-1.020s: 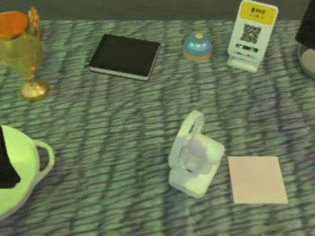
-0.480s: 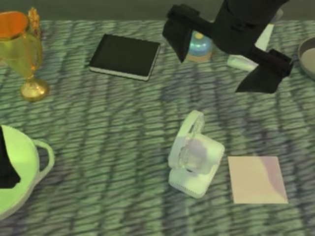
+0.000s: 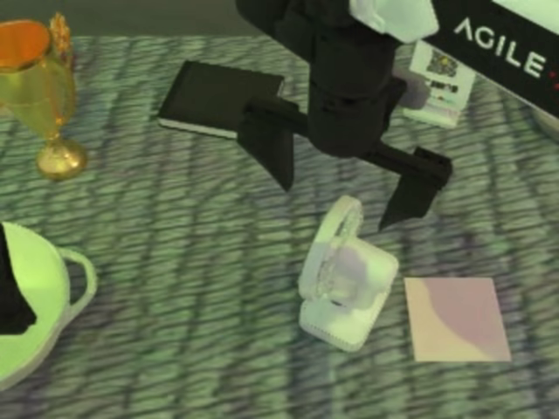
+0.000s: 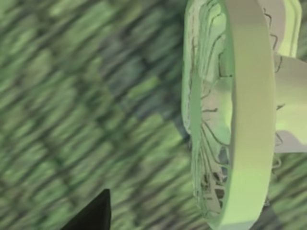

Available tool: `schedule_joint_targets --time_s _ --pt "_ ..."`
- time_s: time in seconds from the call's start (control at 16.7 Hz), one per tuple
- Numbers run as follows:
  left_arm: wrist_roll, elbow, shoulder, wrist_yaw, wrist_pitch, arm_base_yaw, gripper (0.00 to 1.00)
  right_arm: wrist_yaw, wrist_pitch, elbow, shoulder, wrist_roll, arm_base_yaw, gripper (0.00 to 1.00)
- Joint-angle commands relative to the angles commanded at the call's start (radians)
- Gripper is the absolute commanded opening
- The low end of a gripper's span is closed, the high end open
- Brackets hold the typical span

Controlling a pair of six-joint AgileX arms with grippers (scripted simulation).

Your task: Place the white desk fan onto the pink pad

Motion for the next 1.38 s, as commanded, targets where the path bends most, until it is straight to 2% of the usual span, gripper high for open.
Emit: schedule_joint_targets --time_s 0.3,0.72,1.02,1.38 --pt "0.000 0.000 0.000 0.000 0.000 0.000 1.00 0.001 0.006 -0.006 -0.001 -0.002 -0.004 1.00" --pt "0.000 0.000 0.000 0.000 0.000 0.000 1.00 0.000 0.198 -0.227 -0.028 0.000 0.001 1.00" --pt "0.000 0.000 0.000 0.000 0.000 0.000 1.00 0.000 0.216 -0.246 -0.029 0.001 0.002 1.00" --pt "0.000 0.000 0.000 0.000 0.000 0.000 1.00 0.000 0.216 -0.246 -0.029 0.001 0.002 0.55"
